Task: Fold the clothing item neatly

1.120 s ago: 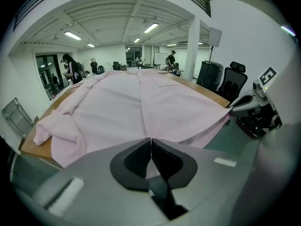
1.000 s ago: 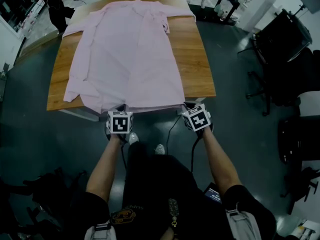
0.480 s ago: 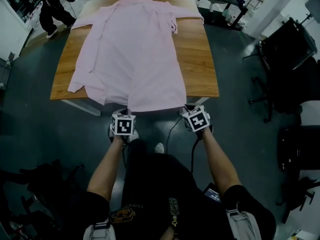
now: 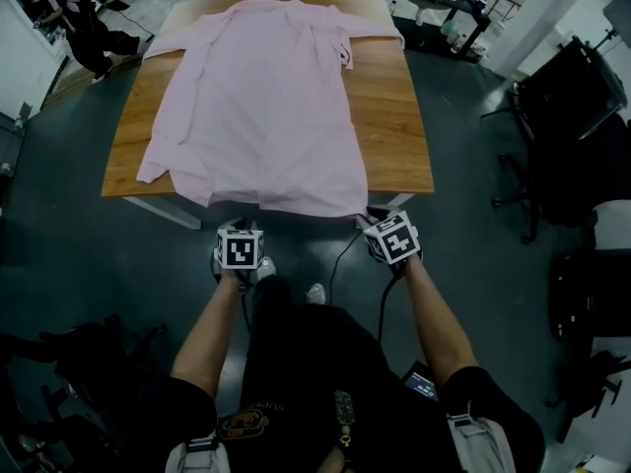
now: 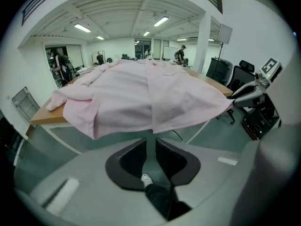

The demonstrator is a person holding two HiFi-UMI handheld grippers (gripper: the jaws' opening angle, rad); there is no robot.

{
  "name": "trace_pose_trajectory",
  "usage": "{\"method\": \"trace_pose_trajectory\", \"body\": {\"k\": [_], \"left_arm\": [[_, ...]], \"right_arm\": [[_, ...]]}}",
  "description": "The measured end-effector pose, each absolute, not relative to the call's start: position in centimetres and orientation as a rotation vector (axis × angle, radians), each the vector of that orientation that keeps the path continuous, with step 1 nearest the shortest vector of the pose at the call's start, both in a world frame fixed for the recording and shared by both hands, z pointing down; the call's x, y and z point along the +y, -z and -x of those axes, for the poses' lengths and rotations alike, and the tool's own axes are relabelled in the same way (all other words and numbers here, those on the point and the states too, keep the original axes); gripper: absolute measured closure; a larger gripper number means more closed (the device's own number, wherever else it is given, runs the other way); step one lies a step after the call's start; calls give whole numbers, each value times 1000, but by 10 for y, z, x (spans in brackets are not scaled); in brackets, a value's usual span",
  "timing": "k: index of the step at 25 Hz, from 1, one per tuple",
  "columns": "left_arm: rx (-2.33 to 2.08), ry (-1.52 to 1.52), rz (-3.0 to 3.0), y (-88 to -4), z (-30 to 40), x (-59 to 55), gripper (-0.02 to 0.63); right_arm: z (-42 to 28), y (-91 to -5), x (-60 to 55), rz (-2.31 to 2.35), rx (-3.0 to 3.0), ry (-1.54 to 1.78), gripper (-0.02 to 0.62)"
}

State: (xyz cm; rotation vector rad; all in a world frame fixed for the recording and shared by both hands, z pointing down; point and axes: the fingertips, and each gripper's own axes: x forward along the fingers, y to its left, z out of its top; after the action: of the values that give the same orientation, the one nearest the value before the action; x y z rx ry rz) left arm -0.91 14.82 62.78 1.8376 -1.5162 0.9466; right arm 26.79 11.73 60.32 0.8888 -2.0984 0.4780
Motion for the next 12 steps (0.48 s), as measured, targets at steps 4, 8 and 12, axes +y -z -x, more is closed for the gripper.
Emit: {"method": "trace_pose_trajectory", "body": {"k": [4,8,12], "left_arm": [[-1563,-903,-1876,-603,12,128,540],[-1603,-863,-1938,-573,8,97,548],[-1613,-855,-1999,-547,-5,71,554]], "right_arm": [[-258,-584,110,-886,-2172,-467,497],[-253,-555,101,-903,-2236,-442,498],[-254,-525,92,-924,-2309,-435,499]]}}
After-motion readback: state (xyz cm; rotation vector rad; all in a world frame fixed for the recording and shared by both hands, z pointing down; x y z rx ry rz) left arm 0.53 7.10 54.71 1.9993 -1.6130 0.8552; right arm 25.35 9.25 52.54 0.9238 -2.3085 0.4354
